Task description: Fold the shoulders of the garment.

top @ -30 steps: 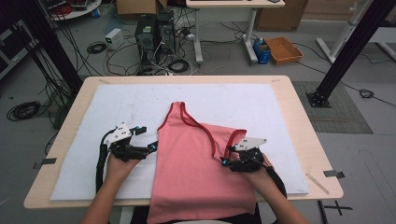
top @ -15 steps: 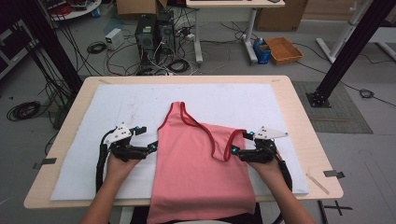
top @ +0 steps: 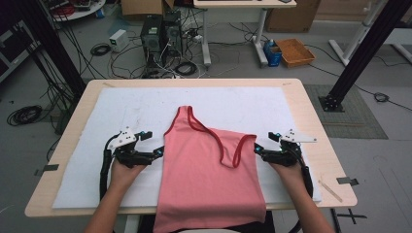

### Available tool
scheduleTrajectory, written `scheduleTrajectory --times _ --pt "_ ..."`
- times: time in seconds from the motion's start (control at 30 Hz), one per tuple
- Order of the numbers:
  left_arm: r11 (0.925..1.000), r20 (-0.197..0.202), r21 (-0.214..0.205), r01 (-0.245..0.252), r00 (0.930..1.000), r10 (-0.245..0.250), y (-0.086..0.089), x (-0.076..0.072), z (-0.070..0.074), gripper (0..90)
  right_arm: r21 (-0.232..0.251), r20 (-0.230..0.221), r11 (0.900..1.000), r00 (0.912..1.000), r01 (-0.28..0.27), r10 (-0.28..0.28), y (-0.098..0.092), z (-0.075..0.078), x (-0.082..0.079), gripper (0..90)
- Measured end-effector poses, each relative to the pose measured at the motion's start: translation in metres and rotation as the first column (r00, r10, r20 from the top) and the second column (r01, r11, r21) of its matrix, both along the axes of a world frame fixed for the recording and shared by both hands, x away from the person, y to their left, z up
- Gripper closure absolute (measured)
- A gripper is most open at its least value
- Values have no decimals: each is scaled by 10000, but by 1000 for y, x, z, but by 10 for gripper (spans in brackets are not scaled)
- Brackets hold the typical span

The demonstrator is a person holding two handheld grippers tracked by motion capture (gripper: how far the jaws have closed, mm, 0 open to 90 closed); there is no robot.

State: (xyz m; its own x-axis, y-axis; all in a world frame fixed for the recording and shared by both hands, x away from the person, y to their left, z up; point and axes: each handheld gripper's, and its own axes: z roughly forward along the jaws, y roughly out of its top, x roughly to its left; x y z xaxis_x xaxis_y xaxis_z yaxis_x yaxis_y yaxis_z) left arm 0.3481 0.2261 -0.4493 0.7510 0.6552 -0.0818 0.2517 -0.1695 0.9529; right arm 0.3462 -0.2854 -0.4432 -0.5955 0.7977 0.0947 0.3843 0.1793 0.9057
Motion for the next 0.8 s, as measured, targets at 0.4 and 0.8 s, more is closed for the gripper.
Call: scheduleTrajectory --times 0.4,0.8 --pt "10000 -16 33 -14 10000 14 0 0 0 175 -87 -61 9999 9999 -107 106 -1 -5 1 209" --pt "9998 -297 -134 -163 9994 159 -8 13 16 172 166 -249 9999 9997 -28 32 -4 -6 3 208"
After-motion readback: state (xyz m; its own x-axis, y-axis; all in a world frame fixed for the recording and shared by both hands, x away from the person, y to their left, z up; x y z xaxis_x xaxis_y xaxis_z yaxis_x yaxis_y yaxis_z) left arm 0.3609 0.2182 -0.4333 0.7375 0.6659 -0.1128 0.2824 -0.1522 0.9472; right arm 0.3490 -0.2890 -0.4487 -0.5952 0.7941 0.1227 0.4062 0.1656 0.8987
